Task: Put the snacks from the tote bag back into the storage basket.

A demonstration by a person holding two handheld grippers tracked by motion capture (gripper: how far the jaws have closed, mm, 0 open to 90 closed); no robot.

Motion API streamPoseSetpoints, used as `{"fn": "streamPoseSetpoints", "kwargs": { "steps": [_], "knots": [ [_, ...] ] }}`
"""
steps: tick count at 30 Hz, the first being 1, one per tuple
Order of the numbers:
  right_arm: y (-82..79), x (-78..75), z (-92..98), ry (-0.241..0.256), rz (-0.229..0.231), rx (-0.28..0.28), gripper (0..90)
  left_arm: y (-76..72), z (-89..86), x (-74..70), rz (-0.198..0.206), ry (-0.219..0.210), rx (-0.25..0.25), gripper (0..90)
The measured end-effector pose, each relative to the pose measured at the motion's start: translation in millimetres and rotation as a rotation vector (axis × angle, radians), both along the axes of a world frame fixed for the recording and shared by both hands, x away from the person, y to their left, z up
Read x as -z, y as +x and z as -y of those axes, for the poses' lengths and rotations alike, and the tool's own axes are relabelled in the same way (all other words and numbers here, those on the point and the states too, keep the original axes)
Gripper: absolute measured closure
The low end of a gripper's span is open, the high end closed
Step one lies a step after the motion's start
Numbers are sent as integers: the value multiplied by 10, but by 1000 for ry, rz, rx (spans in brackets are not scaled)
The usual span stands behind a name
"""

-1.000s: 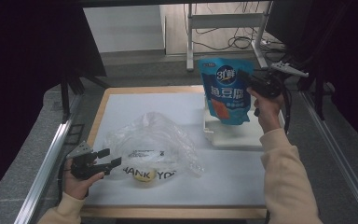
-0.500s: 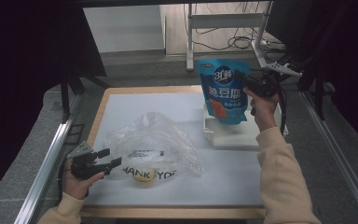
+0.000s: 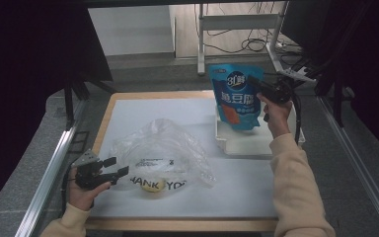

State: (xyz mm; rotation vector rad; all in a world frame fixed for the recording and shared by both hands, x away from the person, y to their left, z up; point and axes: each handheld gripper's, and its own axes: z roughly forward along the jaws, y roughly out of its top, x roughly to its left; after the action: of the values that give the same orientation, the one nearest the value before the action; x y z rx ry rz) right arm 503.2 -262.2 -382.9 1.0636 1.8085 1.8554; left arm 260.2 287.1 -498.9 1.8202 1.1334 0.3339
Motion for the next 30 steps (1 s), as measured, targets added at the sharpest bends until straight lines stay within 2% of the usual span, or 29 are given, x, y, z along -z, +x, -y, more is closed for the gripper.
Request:
{"fn": "streamPoseSetpoints", "kwargs": {
  "steps": [7,18,30],
  "knots": [
    [10,5,121,-30,2,-17,884,-3,-3,-2,1,-1,1,293],
    [33,4,363,-114,-18,7,864,-5,10,-9,3,2,1,293],
    [19,18,462,-124,-20,14,791,-11,0,-15,5,-3,1,293]
  ]
}}
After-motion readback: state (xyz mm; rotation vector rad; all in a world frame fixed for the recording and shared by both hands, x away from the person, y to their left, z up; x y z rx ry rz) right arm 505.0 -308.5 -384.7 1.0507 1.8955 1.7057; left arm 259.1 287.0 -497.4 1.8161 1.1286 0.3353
